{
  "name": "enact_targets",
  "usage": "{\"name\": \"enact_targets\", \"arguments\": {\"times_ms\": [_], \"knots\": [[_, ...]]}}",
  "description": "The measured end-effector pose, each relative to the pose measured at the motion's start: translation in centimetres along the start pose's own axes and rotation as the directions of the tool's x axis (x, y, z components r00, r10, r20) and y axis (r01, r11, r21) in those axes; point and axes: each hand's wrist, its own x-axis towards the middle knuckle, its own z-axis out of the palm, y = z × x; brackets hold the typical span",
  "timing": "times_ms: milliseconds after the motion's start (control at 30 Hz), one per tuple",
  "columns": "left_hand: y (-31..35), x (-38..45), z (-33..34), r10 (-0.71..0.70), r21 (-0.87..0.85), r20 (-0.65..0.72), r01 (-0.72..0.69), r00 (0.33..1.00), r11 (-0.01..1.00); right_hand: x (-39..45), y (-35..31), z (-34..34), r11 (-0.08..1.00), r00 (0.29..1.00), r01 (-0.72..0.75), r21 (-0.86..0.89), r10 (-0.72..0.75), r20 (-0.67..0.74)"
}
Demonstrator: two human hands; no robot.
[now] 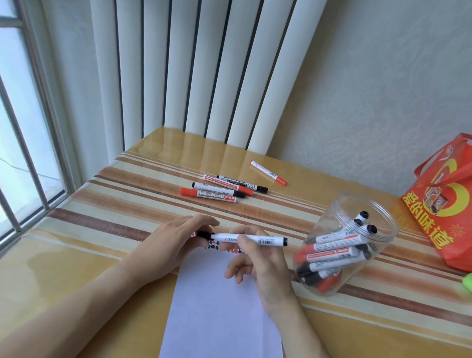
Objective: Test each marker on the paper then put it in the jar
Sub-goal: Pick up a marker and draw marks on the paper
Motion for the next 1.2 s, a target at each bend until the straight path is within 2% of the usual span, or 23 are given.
{"name": "enact_targets", "arguments": {"times_ms": [67,267,467,533,633,733,833,967,1067,1200], "knots": [[0.0,0.0,0.0,0.005,0.002,0.002,-0.005,1.000,1.000,0.0,0.0,-0.1,1.000,1.000,0.000,0.004,0.000,-0.006],[-0.3,0.1,0.3,0.004,-0.018,0.017,-0.003,1.000,1.000,0.5,1.2,-0.3,0.986,0.988,0.075,-0.147,-0.094,-0.126],[-0.7,0.1,0.3,0.016,-0.001,-0.017,-0.016,1.000,1.000,0.1,0.8,-0.1,0.991,0.998,0.061,-0.116,-0.060,0.012],[-0.7,0.2,0.4,0.035,0.027,-0.013,-0.035,0.999,0.999,0.0,0.4,-0.1,0.995,1.000,0.022,-0.093,-0.021,0.008],[-0.8,0.4,0.4,0.053,0.067,-0.020,-0.051,0.998,0.996,0.2,-0.2,-0.7,0.998,0.991,0.000,-0.064,-0.009,-0.134],[-1.0,0.3,0.3,0.012,0.077,-0.055,-0.008,0.998,0.997,0.7,0.1,-2.1,0.983,0.966,0.039,-0.179,-0.083,-0.245],[-1.3,0.4,0.6,-0.032,0.098,-0.022,0.034,0.999,0.995,0.8,0.9,-2.4,0.898,0.966,0.065,-0.436,-0.165,-0.198],[-1.7,0.5,1.0,-0.060,0.099,0.037,0.056,0.998,0.993,0.5,1.4,-1.6,0.674,0.957,0.232,-0.701,-0.288,0.040],[-1.9,0.5,1.2,-0.041,0.102,0.050,0.036,0.998,0.994,0.8,1.7,-1.5,0.515,0.922,0.308,-0.800,-0.370,0.116],[-1.9,0.6,1.2,-0.017,0.110,0.049,0.012,0.999,0.994,0.8,2.1,-1.5,0.493,0.897,0.336,-0.803,-0.426,0.114]]}}
